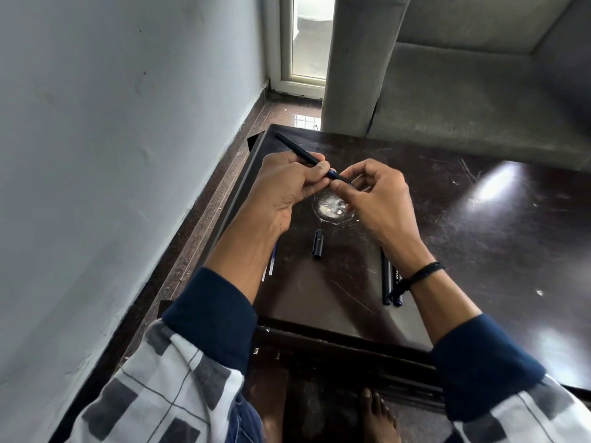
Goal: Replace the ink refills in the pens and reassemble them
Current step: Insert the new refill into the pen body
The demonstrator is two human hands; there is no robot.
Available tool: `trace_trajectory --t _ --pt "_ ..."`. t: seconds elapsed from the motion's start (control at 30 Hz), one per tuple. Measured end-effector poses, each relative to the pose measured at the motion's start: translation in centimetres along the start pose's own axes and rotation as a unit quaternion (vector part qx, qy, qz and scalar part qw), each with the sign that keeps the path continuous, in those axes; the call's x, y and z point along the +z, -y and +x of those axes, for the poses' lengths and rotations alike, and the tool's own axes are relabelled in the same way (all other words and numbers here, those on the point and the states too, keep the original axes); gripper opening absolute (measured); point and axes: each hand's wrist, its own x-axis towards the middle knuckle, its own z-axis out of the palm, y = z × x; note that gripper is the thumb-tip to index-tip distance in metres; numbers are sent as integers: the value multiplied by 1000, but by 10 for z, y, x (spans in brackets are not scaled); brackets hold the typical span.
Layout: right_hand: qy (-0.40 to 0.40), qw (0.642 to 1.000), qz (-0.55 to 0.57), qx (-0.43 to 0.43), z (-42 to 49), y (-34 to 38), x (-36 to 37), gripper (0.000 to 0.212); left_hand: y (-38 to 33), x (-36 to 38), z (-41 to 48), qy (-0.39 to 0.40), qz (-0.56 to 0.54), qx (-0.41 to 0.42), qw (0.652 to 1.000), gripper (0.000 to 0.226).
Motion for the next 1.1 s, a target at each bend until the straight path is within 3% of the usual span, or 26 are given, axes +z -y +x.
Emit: trace_trajectory --t 0.5,0.67,1.1 --pt "3 1000 -3 1 0 0 0 10 0 0 -1 -1 4 2 1000 10" --pt "1 1000 -1 4 -1 1 2 21 0 -1 0 1 5 4 1000 11" --pt "4 1000 -2 7 -3 4 0 11 1 0 0 1 -2 4 1000 10"
